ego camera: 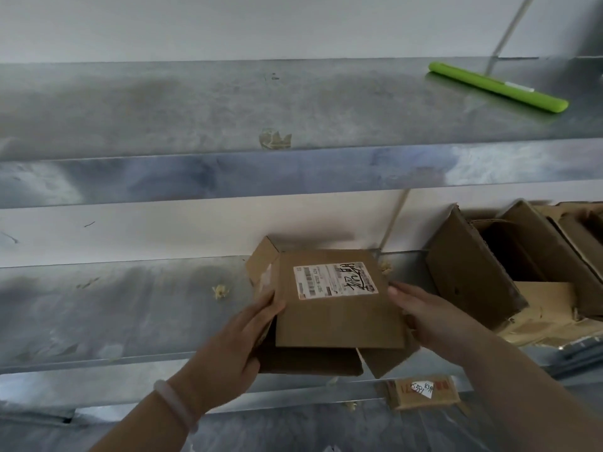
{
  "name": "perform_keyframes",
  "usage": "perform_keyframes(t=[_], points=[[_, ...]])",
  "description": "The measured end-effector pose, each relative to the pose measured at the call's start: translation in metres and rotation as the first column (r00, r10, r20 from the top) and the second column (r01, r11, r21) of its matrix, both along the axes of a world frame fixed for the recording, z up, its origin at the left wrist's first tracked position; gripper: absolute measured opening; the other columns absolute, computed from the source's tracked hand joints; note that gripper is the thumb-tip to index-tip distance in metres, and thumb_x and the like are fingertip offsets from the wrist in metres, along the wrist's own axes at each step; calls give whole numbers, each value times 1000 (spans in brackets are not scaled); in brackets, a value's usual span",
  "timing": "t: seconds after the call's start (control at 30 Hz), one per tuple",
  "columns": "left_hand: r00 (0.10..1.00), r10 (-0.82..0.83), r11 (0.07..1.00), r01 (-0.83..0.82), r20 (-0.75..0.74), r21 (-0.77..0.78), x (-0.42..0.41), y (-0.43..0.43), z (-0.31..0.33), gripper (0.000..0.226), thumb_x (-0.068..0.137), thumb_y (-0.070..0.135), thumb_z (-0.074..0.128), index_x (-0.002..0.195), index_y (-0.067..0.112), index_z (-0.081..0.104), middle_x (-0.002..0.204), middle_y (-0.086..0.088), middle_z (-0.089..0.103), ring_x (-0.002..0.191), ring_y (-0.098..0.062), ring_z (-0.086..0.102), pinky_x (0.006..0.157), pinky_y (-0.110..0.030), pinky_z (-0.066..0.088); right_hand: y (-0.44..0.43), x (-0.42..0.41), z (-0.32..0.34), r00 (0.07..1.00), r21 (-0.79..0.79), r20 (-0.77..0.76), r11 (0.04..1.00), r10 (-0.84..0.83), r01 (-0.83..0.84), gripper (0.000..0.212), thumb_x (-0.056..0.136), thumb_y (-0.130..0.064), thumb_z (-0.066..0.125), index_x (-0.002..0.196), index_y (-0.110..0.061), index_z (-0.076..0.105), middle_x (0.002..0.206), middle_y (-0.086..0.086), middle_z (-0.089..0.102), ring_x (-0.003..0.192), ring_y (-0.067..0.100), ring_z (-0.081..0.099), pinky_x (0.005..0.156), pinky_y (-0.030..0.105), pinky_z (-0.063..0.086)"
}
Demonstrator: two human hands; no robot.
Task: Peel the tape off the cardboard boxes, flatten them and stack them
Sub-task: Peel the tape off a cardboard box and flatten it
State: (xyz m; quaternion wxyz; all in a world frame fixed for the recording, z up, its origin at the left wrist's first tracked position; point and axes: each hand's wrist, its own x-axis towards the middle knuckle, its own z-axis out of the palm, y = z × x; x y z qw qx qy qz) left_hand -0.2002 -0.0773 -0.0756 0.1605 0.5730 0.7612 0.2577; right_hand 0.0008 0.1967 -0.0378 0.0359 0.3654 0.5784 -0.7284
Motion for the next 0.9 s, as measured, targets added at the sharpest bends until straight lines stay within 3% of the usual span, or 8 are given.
perform_keyframes(t=[0.17, 0.27, 0.37, 0.47, 0.67, 0.73, 0.83, 0.9], points=[[996, -48, 999, 46, -80, -26, 10, -6, -21, 84, 82, 24, 53, 147, 48, 4, 157, 21, -7, 144, -7, 16, 108, -21, 37, -15, -14, -28, 974, 239, 205, 970, -101, 50, 56, 79, -33, 79, 128, -23, 53, 113, 1, 66, 101, 23, 65, 90, 47, 55], [990, 73, 997, -71, 123, -23, 11, -2, -26, 89, 76, 62, 63, 145, 44, 10, 155, 19, 8, 142, -5, 21, 111, -35, 38, -18, -12, -36, 969, 337, 193, 938, -157, 85, 58, 76, -33, 82, 126, -24, 53, 113, -2, 66, 101, 20, 64, 93, 46, 53], [822, 370, 919, -393, 433, -38, 10, 20, -17, 108, 50, 85, 63, 137, 51, 7, 149, 13, 21, 139, -12, 26, 111, -45, 36, -21, -9, -35, 980, 371, 125, 924, -151, 95, 60, 75, -26, 83, 127, -25, 53, 114, -6, 68, 102, 13, 65, 92, 39, 54], [631, 426, 866, -492, 648, -90, 0, 38, -11, 153, 31, 73, 83, 149, 38, -9, 155, -1, 21, 141, -20, 27, 111, -42, 34, -25, -6, -28, 994, 424, 51, 904, -92, 62, 57, 75, -19, 83, 120, -34, 51, 114, -15, 66, 101, 7, 65, 87, 33, 55], [725, 445, 808, -578, 525, 112, -11, 43, -7, 150, 23, 70, 86, 140, 60, -7, 138, 13, 24, 132, -20, 36, 102, -53, 45, -22, -3, -12, 996, 421, -83, 905, -27, 60, 73, 72, -3, 82, 125, -36, 44, 116, -10, 68, 99, 8, 69, 79, 36, 60], [785, 415, 814, -546, 459, 198, -9, 42, -1, 150, 26, 65, 89, 149, 37, 7, 133, 17, 27, 128, -14, 38, 99, -45, 49, -18, -1, -3, 982, 385, -187, 919, -18, 90, 76, 72, -4, 82, 129, -35, 43, 116, -8, 68, 103, 11, 67, 77, 32, 58], [896, 402, 850, -441, 187, 287, -4, 41, 10, 146, 31, 69, 86, 147, 12, 19, 137, 6, 26, 127, -8, 32, 102, -23, 41, -10, -2, 14, 931, 244, -342, 945, -125, 216, 45, 85, -42, 70, 128, -35, 57, 119, -7, 68, 112, 11, 63, 94, 33, 51], [917, 398, 877, -384, 11, 290, -2, 40, 8, 147, 34, 73, 83, 146, 2, 19, 143, -11, 27, 131, -21, 31, 105, -36, 41, -4, -5, 21, 890, 41, -357, 947, -285, 319, 47, 86, -57, 54, 118, -27, 69, 121, 2, 68, 118, 17, 61, 108, 40, 39]])
